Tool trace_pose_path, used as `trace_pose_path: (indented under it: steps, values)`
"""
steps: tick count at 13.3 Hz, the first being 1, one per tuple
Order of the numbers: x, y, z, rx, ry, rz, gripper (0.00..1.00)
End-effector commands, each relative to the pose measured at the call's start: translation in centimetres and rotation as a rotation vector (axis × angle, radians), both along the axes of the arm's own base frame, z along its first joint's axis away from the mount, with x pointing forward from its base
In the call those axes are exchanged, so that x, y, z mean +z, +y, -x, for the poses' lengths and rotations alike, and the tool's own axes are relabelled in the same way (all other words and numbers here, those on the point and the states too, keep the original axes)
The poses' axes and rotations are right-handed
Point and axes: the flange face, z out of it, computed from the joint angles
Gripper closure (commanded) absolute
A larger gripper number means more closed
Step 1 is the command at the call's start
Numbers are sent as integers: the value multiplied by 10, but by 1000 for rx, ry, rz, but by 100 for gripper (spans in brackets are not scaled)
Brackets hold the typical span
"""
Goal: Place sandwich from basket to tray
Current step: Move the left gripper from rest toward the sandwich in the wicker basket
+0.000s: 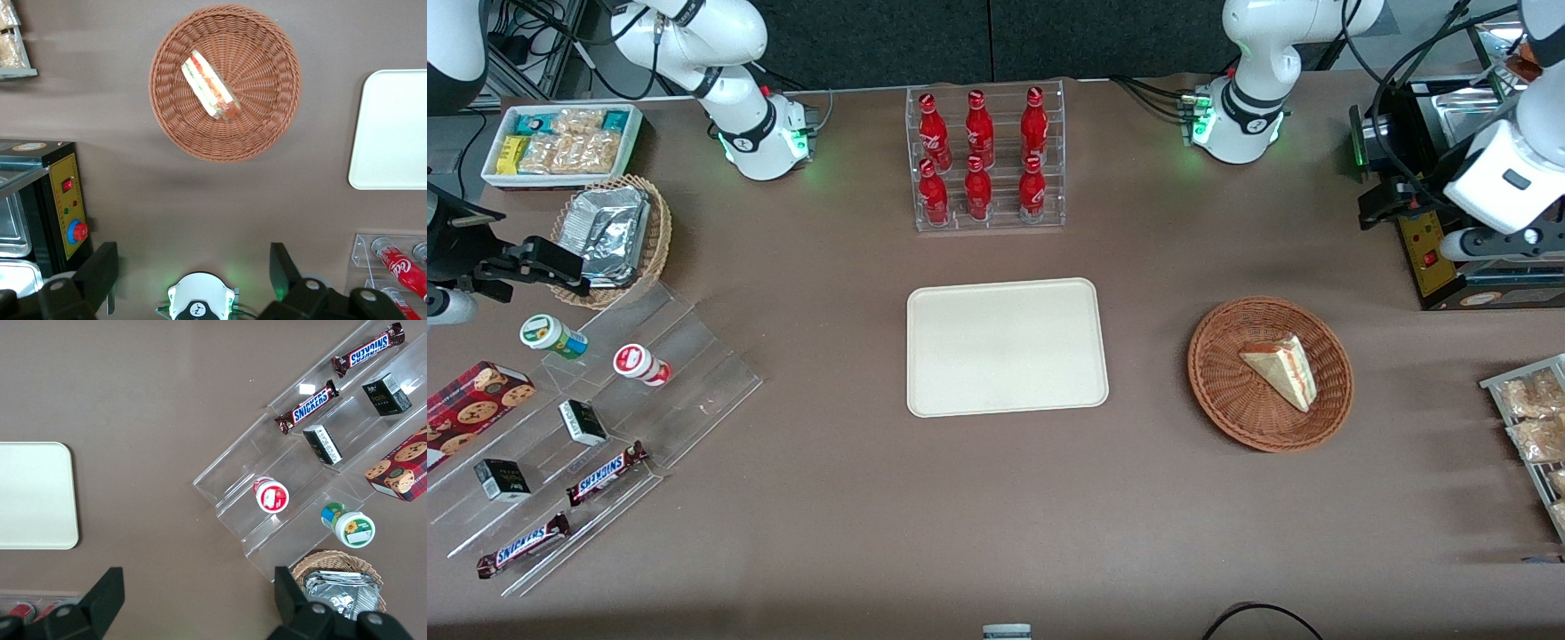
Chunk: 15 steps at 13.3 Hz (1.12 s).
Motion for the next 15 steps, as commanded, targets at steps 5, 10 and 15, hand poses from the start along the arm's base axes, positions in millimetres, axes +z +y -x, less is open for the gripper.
trace_pose_path:
  steps: [5, 10, 15]
  values:
    - [-15, 7, -12, 0, 6, 2, 0]
    - [-79, 8, -24, 73, 3, -65, 0]
    - [-168, 0, -48, 333, -56, -109, 0]
